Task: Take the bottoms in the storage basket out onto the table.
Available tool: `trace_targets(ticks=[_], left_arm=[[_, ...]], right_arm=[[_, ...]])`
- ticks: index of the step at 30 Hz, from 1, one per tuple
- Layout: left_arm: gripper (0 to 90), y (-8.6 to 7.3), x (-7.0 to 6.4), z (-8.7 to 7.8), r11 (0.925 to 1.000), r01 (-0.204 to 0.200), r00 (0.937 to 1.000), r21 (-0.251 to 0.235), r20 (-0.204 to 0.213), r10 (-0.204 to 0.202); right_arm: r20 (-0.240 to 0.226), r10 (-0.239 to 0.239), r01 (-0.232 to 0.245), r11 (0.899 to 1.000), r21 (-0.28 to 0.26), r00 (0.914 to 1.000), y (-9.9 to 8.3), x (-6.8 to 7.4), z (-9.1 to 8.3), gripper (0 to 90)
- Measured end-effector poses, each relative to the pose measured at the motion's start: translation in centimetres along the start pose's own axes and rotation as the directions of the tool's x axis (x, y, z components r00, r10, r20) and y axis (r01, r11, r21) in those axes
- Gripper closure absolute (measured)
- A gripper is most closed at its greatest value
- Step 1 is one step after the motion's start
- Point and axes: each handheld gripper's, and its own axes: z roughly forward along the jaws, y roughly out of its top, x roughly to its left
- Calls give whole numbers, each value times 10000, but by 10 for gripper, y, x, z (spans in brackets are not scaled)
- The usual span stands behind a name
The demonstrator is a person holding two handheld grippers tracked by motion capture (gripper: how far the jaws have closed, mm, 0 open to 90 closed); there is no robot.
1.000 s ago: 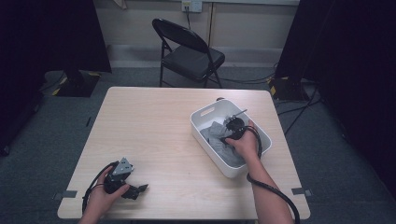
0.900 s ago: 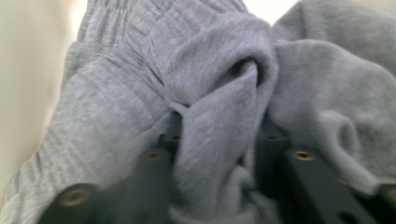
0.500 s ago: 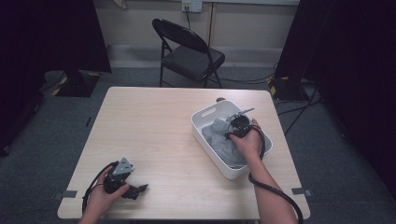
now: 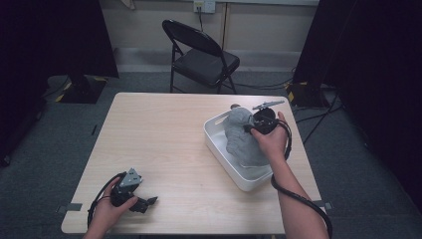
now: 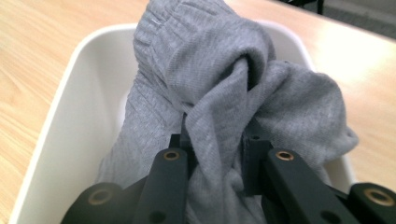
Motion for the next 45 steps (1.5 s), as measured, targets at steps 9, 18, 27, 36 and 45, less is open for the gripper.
trace_targets(ticks=[9,18,27,36,45], left_arm=[[0,0,0,0,10000,26,10000,-14,6,-26],[0,0,0,0,10000,26,10000,-16,4,-26],[0,0,0,0,10000,17,10000,-23,7,-17],[0,0,0,0,10000,20,10000,-22,7,-20],[0,0,0,0,10000,17,10000,-20,6,-17]], right_arm=[[0,36,-36,9979,-649,10000,22,4,-29,766],[-28,-5,2,9945,-1047,10000,35,11,-45,766],[-128,-278,256,9883,-1506,9995,58,27,-65,766],[-468,-644,544,9802,-1902,9968,79,55,-74,766],[-963,-1364,1135,9705,-2129,9860,103,98,-72,766]])
